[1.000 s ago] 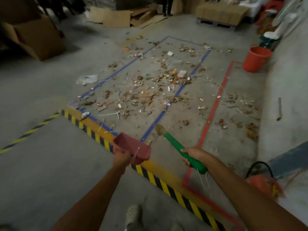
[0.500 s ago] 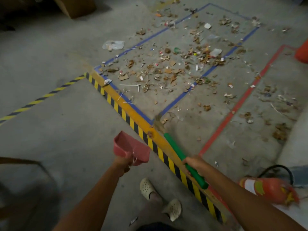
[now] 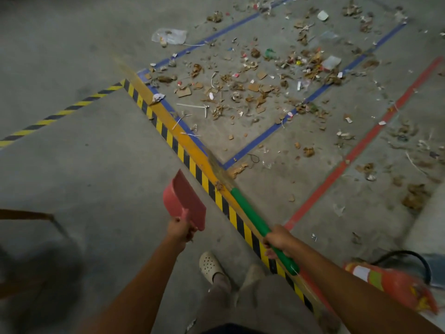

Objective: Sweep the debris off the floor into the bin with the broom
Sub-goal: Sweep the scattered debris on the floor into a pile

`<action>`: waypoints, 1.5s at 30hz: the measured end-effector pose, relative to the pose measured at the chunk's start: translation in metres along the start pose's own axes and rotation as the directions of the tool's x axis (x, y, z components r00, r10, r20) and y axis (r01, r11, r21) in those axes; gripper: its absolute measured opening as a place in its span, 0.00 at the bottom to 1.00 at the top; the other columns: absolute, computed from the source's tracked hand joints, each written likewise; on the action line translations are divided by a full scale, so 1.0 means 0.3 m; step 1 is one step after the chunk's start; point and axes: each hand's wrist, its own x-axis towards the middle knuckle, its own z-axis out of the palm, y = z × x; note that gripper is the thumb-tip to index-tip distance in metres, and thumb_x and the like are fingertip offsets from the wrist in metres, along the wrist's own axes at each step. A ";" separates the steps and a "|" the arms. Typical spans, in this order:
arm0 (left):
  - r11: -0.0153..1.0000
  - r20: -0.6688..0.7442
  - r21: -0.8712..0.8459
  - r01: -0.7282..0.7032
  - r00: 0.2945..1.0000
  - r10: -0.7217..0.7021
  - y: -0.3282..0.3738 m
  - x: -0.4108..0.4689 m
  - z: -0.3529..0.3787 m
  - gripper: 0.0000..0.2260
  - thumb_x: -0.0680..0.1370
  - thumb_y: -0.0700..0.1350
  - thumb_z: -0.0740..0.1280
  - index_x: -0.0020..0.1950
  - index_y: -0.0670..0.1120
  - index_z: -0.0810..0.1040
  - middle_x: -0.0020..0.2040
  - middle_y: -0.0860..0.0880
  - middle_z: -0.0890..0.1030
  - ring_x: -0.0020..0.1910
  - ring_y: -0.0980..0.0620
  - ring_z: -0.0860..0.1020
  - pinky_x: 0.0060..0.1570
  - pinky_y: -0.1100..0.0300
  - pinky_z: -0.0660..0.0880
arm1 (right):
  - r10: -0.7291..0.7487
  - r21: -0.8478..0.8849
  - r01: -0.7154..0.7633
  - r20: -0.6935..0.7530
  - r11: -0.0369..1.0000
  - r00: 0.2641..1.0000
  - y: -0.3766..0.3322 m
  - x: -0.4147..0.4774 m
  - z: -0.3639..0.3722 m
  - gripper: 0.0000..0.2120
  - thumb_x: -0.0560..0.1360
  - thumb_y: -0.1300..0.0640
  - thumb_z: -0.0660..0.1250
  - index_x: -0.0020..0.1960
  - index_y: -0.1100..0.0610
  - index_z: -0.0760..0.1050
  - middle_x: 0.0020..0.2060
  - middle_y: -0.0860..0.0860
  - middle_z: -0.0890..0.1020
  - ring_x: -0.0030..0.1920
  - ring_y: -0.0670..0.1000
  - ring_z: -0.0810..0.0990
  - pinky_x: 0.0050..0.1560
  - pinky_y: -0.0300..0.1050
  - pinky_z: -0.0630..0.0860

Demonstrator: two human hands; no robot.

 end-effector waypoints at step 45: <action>0.952 -0.070 0.258 0.162 0.986 -0.149 -0.087 0.572 0.593 0.09 0.76 0.40 0.69 0.54 0.37 0.76 0.32 0.48 0.66 0.26 0.53 0.65 0.19 0.63 0.59 | 0.096 -0.166 -0.083 0.076 0.983 0.992 0.198 0.873 -0.276 0.15 0.80 0.49 0.63 0.47 0.62 0.74 0.26 0.56 0.77 0.22 0.53 0.74 0.25 0.41 0.70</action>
